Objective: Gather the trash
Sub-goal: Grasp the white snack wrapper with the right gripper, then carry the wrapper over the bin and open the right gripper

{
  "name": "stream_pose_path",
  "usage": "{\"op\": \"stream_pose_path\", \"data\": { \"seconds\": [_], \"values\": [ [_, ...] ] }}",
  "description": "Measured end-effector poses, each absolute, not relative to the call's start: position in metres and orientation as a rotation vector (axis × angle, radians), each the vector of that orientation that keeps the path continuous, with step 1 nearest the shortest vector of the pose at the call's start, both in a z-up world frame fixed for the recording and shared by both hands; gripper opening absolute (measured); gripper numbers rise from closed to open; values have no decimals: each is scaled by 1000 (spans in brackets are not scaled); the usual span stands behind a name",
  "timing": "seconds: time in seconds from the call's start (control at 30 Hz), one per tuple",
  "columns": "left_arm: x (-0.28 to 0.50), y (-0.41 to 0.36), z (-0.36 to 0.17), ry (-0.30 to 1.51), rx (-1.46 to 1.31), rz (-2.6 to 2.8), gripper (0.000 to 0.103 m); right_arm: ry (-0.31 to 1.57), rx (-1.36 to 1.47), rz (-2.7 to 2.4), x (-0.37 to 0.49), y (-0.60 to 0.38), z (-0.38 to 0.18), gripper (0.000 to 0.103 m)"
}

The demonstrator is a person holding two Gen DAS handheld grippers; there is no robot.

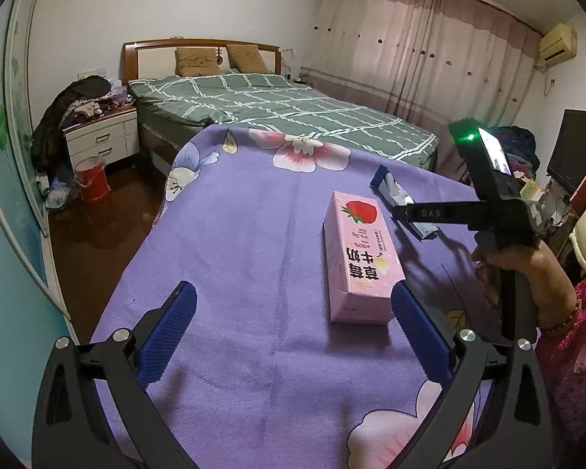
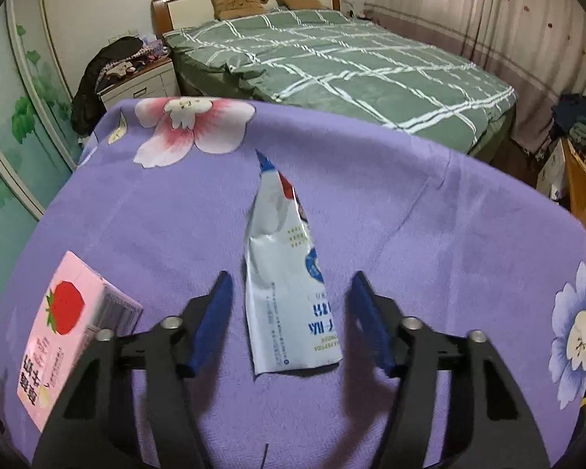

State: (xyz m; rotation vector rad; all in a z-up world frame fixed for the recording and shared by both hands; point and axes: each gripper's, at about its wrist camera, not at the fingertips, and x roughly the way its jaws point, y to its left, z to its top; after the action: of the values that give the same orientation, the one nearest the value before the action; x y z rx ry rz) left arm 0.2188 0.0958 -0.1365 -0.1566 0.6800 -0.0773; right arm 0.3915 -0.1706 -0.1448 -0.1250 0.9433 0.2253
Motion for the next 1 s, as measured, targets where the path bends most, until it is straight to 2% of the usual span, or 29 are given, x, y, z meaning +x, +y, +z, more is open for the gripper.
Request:
{"op": "stream_pose_path", "data": {
  "seconds": [0.07, 0.3, 0.63, 1.0],
  "values": [
    [218, 95, -136, 678, -157, -79, 98, 935, -121, 223, 386, -174, -144, 43],
    [218, 97, -136, 677, -168, -85, 98, 910, -63, 196, 366, -191, -137, 34],
    [218, 97, -136, 682, -170, -92, 98, 832, -18, 189, 299, -244, -91, 34],
    [218, 94, -136, 672, -156, -81, 98, 717, 145, -211, 193, -404, -83, 34]
  ]
}}
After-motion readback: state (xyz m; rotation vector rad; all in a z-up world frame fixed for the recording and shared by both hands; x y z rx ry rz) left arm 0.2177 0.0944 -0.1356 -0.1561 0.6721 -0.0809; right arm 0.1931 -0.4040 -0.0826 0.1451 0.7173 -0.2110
